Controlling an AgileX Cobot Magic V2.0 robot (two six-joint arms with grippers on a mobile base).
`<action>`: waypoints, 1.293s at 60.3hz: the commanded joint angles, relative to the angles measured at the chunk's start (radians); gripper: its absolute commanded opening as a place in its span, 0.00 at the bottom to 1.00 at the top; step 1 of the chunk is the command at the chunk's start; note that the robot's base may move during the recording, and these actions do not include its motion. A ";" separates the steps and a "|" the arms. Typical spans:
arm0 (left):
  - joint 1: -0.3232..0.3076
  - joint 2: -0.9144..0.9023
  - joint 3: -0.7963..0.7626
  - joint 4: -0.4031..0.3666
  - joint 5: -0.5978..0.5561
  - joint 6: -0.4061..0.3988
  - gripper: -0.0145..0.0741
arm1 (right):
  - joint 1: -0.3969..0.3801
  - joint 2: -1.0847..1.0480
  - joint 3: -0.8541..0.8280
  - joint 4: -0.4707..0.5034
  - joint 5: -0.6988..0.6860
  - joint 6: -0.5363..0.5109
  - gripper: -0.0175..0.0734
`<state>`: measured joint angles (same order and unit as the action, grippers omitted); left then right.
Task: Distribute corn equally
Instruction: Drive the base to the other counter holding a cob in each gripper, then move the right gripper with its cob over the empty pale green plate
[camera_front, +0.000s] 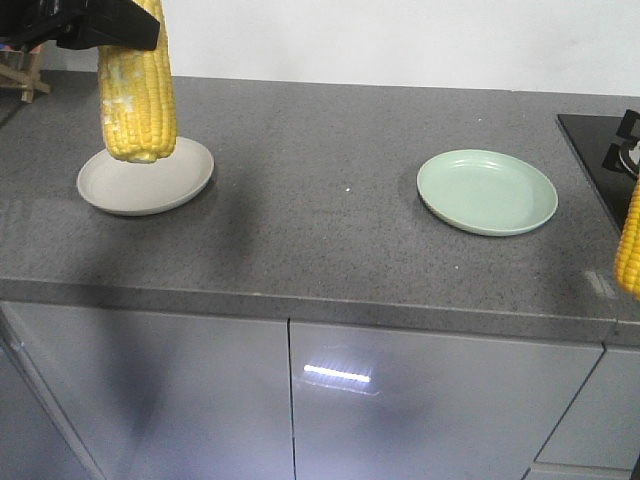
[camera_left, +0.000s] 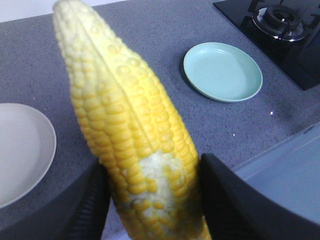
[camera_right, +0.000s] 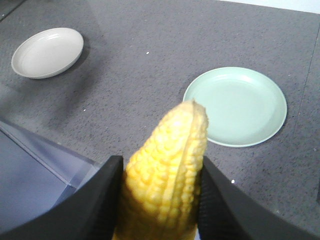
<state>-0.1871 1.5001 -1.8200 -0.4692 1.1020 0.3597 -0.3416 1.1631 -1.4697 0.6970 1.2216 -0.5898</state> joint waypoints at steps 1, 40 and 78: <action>0.001 -0.036 -0.026 -0.037 -0.059 -0.005 0.24 | -0.007 -0.012 -0.023 0.042 -0.044 -0.004 0.33; 0.001 -0.036 -0.026 -0.037 -0.059 -0.005 0.24 | -0.007 -0.012 -0.023 0.042 -0.044 -0.004 0.33; 0.001 -0.036 -0.026 -0.037 -0.059 -0.005 0.24 | -0.007 -0.012 -0.023 0.042 -0.044 -0.004 0.33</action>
<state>-0.1871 1.5001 -1.8200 -0.4692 1.1020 0.3597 -0.3416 1.1631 -1.4697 0.6970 1.2216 -0.5898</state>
